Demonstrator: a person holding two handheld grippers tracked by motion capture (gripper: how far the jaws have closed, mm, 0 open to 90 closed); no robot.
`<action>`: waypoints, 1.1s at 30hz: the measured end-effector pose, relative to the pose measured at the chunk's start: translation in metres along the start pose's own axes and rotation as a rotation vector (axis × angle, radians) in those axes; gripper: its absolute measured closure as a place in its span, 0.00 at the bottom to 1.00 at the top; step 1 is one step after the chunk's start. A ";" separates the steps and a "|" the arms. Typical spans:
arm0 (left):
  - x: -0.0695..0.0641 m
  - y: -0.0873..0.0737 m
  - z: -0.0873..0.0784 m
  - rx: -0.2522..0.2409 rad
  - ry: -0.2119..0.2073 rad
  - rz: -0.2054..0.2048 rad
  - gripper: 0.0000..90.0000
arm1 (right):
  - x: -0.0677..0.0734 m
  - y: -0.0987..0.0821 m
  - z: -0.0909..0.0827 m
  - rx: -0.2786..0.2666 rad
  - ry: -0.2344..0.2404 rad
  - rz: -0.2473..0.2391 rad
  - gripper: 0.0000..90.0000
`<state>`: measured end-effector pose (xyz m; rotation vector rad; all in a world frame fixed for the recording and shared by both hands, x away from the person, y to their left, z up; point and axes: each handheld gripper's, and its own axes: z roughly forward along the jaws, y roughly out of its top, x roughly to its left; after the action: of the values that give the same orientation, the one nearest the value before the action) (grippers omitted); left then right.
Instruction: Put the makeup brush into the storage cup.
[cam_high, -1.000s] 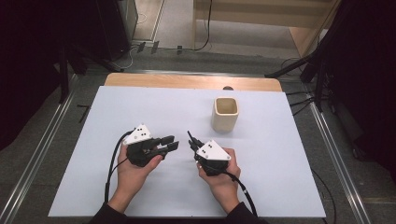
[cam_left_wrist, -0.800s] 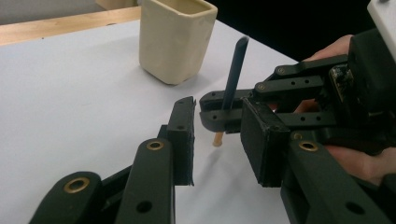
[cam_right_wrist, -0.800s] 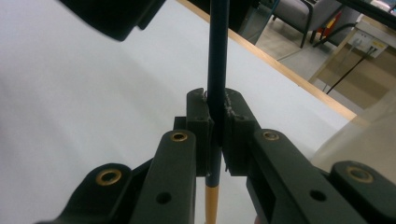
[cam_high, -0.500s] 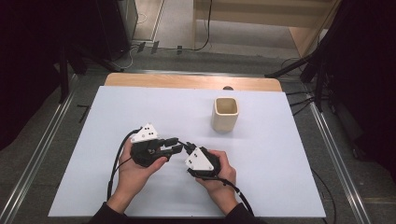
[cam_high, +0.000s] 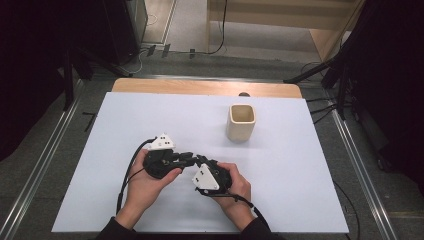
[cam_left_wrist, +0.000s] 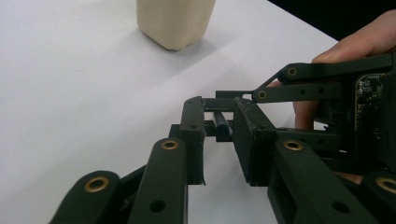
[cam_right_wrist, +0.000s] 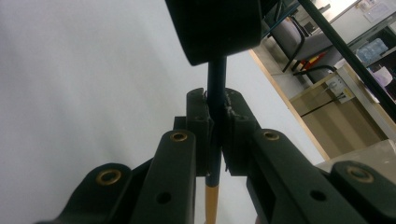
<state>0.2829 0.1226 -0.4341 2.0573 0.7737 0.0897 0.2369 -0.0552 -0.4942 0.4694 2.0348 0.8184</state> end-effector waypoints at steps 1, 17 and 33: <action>0.000 0.000 0.000 0.003 -0.001 -0.001 0.86 | 0.001 0.000 0.000 -0.001 0.001 -0.006 0.94; 0.006 -0.002 -0.007 -0.035 0.031 0.000 0.95 | -0.008 -0.003 0.001 -0.091 0.064 0.154 0.54; 0.020 -0.015 -0.020 -0.247 0.087 0.001 0.95 | -0.033 -0.011 -0.008 -0.211 0.079 0.588 0.44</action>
<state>0.2843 0.1540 -0.4388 1.8292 0.7746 0.2642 0.2485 -0.0854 -0.4791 0.9461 1.8667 1.4036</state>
